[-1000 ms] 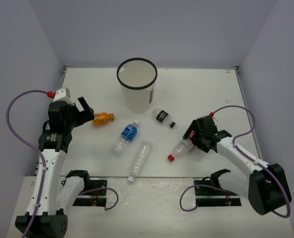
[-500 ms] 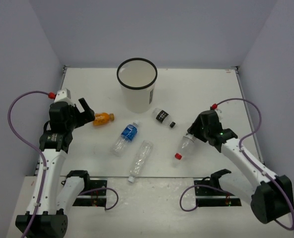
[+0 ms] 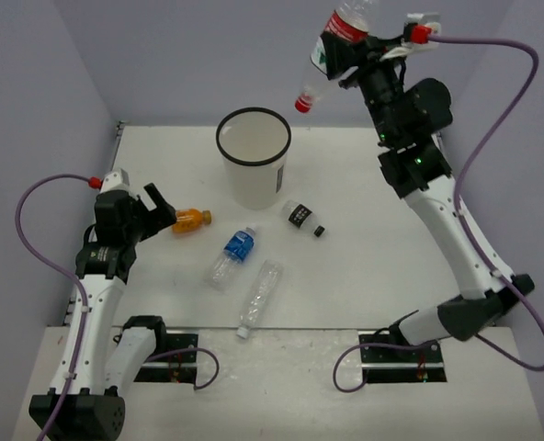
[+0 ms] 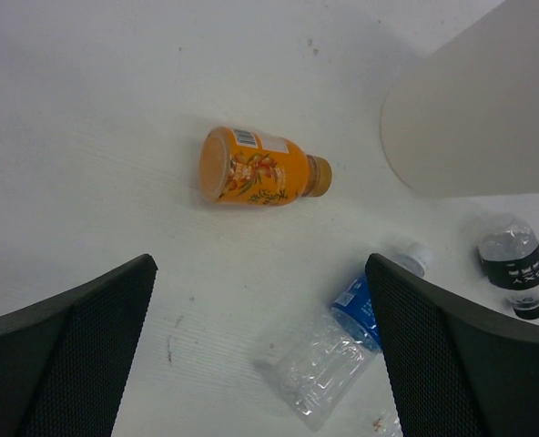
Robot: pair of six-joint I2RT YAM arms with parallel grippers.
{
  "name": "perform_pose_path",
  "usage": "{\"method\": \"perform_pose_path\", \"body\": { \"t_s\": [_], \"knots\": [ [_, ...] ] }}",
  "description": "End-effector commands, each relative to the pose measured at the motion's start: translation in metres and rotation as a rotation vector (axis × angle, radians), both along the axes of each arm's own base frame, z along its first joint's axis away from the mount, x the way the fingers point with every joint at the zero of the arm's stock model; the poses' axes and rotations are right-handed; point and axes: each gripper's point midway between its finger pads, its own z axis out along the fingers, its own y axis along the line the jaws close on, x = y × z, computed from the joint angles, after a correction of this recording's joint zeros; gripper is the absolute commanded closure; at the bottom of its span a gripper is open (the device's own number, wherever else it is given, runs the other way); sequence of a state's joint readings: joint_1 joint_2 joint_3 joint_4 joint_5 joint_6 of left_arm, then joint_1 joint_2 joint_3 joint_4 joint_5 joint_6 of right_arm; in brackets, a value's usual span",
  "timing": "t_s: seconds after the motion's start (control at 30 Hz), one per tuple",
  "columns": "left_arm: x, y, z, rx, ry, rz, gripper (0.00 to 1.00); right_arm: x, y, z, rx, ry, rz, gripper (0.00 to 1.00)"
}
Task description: Put the plastic bottles in the bin
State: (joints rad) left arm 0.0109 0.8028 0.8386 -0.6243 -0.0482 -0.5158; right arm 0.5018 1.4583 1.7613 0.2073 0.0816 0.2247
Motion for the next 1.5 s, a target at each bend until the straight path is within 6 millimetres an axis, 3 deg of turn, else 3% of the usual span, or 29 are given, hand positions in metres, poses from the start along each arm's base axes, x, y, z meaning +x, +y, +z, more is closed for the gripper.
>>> {"method": "perform_pose_path", "body": {
  "t_s": [0.0,0.07,0.1,0.2,0.3,0.33,0.43,0.47,0.63,0.77,0.8,0.9,0.93,0.97,1.1,1.23,1.3,1.37,1.47],
  "knots": [
    [-0.002,0.004,-0.009,-0.085,0.014,0.118,0.00,0.050,0.063,-0.007,-0.148,-0.139,0.016,0.57],
    [-0.003,0.006,-0.008,-0.104,0.004,0.152,0.00,0.058,0.080,-0.004,-0.183,-0.185,0.012,0.56],
    [-0.003,0.009,-0.008,-0.113,-0.003,0.182,0.00,0.073,0.093,-0.022,-0.209,-0.167,0.016,0.53],
    [-0.004,0.015,-0.002,-0.124,-0.035,0.238,0.00,0.093,0.108,-0.051,-0.221,-0.129,0.019,0.48],
    [-0.005,0.019,0.000,-0.140,-0.051,0.282,0.00,0.097,0.115,-0.087,-0.246,-0.083,0.040,0.41],
    [-0.004,0.019,0.000,-0.144,-0.053,0.287,0.00,0.096,0.115,-0.086,-0.239,-0.090,0.041,0.41],
    [0.000,0.021,-0.008,-0.146,-0.032,0.307,0.00,0.078,0.117,-0.097,-0.251,-0.096,0.100,0.08],
    [0.002,0.019,-0.013,-0.159,-0.015,0.311,0.00,0.072,0.116,-0.097,-0.260,-0.098,0.111,0.01],
    [0.019,0.009,-0.045,-0.240,0.066,0.330,0.00,0.053,0.095,-0.077,-0.258,-0.086,0.078,0.01],
    [0.030,0.017,-0.067,-0.267,0.117,0.442,0.00,0.024,0.052,-0.060,-0.167,-0.035,-0.011,0.01],
    [0.031,0.020,-0.071,-0.268,0.122,0.472,0.00,0.022,0.043,-0.077,-0.150,0.024,-0.032,0.01],
    [0.044,0.017,-0.082,-0.289,0.118,0.517,0.00,-0.004,-0.004,-0.098,-0.062,0.133,-0.141,0.01],
    [0.047,0.015,-0.087,-0.302,0.129,0.527,0.00,-0.005,-0.008,-0.129,-0.078,0.186,-0.154,0.01],
    [0.050,0.014,-0.089,-0.312,0.130,0.535,0.00,-0.016,-0.020,-0.139,-0.059,0.200,-0.174,0.01],
    [0.058,0.004,-0.101,-0.353,0.148,0.570,0.00,-0.046,-0.051,-0.218,-0.012,0.345,-0.219,0.01],
    [0.058,-0.006,-0.119,-0.383,0.170,0.636,0.00,-0.071,-0.070,-0.265,0.088,0.444,-0.223,0.01],
    [0.059,-0.009,-0.128,-0.398,0.177,0.661,0.00,-0.084,-0.069,-0.286,0.144,0.467,-0.171,0.01],
    [0.066,-0.009,-0.133,-0.392,0.170,0.682,0.00,-0.096,-0.063,-0.299,0.170,0.472,-0.100,0.01],
    [0.080,-0.007,-0.142,-0.372,0.189,0.715,0.00,-0.107,-0.070,-0.310,0.195,0.510,-0.099,0.01]
  ]
}}
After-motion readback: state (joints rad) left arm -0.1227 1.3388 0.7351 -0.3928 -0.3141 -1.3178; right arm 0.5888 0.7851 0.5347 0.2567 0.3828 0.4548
